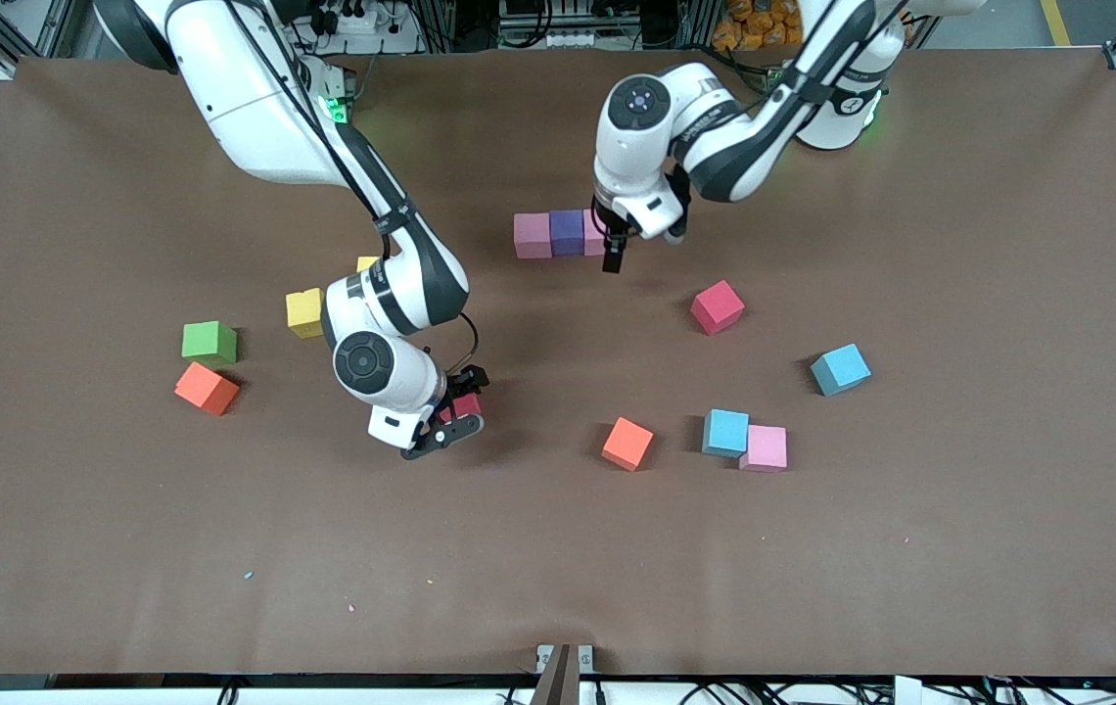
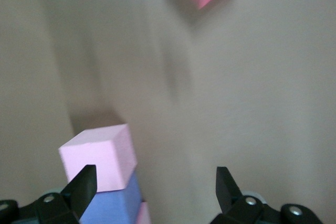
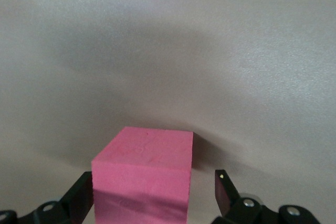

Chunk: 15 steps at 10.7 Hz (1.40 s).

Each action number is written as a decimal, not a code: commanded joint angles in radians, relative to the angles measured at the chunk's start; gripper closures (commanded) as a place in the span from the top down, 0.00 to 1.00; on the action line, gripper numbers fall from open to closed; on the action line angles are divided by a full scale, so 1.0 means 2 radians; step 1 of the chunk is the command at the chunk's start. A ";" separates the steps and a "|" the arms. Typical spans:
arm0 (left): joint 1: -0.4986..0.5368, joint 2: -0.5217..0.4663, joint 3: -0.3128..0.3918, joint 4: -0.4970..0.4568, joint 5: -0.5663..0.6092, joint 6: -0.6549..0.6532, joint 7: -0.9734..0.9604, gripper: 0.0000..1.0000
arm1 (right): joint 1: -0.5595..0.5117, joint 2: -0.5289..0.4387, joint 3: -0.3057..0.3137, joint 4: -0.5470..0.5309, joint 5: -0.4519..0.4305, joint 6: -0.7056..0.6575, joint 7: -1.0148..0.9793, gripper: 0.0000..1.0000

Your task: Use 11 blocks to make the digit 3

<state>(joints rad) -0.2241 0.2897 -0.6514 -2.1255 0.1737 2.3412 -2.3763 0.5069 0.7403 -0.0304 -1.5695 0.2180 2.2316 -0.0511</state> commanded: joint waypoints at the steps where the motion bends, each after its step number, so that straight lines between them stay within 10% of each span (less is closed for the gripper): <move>1: 0.056 0.018 -0.004 0.050 0.000 -0.035 0.099 1.00 | 0.007 -0.004 0.001 -0.001 0.000 0.002 0.016 1.00; 3: 0.099 0.076 -0.002 0.136 0.001 -0.071 0.162 1.00 | 0.007 -0.004 0.001 0.002 -0.024 0.003 0.016 0.25; 5: 0.110 0.158 0.022 0.242 0.014 -0.123 0.163 1.00 | 0.008 -0.008 0.002 0.005 -0.048 -0.001 0.016 0.01; 10: 0.106 0.210 0.066 0.271 0.085 -0.124 0.164 1.00 | 0.060 -0.074 0.003 -0.024 -0.047 -0.046 0.166 0.00; 15: 0.111 0.212 0.079 0.271 0.085 -0.125 0.210 1.00 | 0.117 -0.154 0.004 -0.181 -0.046 0.038 0.264 0.00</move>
<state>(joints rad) 0.0024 0.7168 -0.5021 -1.5936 0.3319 2.1142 -1.9696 0.7098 0.5190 -0.0225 -1.7806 0.1386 2.2335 0.4151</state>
